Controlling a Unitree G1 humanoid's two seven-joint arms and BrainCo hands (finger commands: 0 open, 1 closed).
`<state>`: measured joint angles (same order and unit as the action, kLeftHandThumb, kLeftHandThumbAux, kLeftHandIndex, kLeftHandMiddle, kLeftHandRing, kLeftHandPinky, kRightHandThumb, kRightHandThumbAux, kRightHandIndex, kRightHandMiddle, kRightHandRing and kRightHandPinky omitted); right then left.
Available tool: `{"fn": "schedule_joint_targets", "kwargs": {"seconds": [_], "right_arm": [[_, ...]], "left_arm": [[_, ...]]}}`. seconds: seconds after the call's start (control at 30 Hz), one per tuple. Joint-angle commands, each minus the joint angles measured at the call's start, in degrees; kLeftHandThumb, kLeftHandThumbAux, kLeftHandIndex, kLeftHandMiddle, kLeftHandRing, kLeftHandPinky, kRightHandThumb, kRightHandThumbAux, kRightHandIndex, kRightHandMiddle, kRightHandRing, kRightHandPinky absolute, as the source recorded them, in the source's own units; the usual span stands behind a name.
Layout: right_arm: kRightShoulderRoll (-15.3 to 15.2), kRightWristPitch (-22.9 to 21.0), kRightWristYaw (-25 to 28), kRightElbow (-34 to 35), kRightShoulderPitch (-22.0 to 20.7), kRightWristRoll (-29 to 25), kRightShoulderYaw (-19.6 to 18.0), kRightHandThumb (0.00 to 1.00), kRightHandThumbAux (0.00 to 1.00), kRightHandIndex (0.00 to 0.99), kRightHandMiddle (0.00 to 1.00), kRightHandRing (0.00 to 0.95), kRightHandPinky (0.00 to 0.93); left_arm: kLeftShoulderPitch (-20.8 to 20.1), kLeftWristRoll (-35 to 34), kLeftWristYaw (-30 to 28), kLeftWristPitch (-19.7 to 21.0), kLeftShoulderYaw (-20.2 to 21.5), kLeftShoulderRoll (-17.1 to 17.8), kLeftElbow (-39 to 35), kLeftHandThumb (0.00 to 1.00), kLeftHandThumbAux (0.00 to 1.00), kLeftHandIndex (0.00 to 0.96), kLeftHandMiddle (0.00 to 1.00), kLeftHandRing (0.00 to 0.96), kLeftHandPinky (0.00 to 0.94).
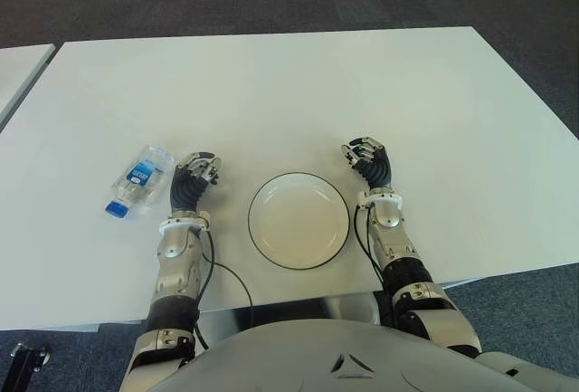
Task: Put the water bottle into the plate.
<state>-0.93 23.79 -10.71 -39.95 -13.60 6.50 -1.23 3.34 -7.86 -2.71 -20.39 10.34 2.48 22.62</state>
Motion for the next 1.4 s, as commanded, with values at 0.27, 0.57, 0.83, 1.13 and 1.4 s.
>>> {"fn": "schedule_joint_targets", "kwargs": {"seconds": [0.27,0.57,0.83,1.13,1.4], "right_arm": [[0.3,-0.8,0.1,-0.6,1.0,0.0,0.2,0.708,0.726,0.436,0.653,0.654,0.656],[0.3,-0.9,0.1,-0.3,1.1,0.0,0.3,0.708,0.726,0.435,0.648,0.650,0.652],[0.4,-1.1,0.0,0.0,1.3,0.1,0.4,0.708,0.726,0.436,0.649,0.648,0.650],[0.4,-1.2,0.2,0.2,1.3,0.2,0.6,0.708,0.726,0.436,0.651,0.648,0.648],[0.6,-1.7,-0.1,0.1,1.1,0.3,0.6,0.707,0.727,0.436,0.649,0.647,0.647]], "left_arm": [[0.5,0.9,1.1,-0.2,0.2,-0.2,-0.4,0.709,0.712,0.437,0.694,0.679,0.665],[-0.1,5.5,7.6,-12.2,1.1,-1.7,1.6,0.707,0.713,0.437,0.696,0.680,0.651],[3.6,22.5,23.5,-20.0,2.1,-3.6,-7.2,0.706,0.713,0.437,0.700,0.678,0.663],[4.1,45.9,43.8,-13.4,2.2,-2.6,-11.8,0.702,0.715,0.436,0.714,0.692,0.682],[1.2,60.5,62.7,0.3,1.0,-1.3,-10.7,0.378,0.810,0.258,0.329,0.303,0.295]]}}
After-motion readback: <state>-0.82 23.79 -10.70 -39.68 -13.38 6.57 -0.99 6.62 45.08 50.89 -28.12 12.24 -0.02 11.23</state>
